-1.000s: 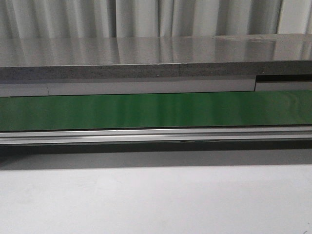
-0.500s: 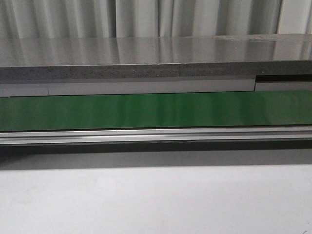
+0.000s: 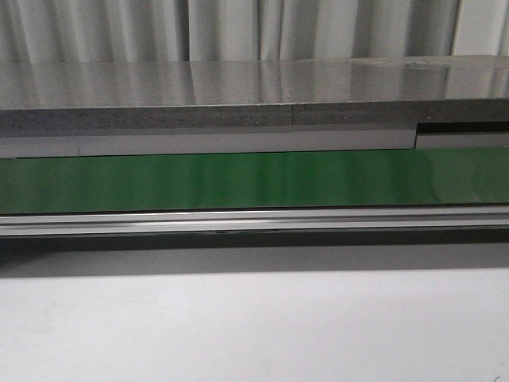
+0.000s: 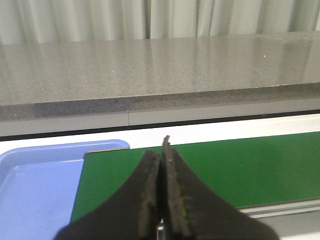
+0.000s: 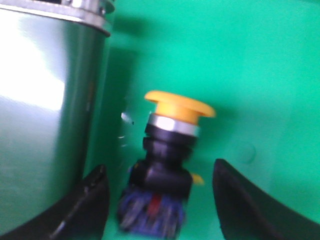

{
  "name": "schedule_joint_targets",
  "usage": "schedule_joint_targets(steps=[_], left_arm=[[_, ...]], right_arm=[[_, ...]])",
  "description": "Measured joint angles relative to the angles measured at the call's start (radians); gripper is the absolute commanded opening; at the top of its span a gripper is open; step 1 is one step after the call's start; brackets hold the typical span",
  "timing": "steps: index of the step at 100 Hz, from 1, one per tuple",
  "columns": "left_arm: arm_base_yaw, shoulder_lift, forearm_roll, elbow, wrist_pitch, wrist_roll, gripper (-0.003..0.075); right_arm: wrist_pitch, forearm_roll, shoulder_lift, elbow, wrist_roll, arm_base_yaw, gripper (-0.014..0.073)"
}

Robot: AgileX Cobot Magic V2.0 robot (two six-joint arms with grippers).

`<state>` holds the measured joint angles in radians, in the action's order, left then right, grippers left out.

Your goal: Move button from left to right

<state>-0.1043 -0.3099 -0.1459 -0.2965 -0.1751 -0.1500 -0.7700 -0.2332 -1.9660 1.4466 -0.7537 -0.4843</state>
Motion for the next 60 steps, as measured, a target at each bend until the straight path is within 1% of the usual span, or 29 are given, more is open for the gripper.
schedule_joint_targets(steps=[47, 60], left_arm=[[0.0, 0.0, 0.0, 0.0, 0.0, 0.0, -0.002], [0.0, 0.0, 0.0, 0.0, 0.0, 0.0, -0.002]], right_arm=[[0.009, -0.004, 0.023, 0.002, 0.026, 0.0, 0.0469], [0.039, -0.051, 0.081, 0.002, 0.032, 0.0, 0.0469]])
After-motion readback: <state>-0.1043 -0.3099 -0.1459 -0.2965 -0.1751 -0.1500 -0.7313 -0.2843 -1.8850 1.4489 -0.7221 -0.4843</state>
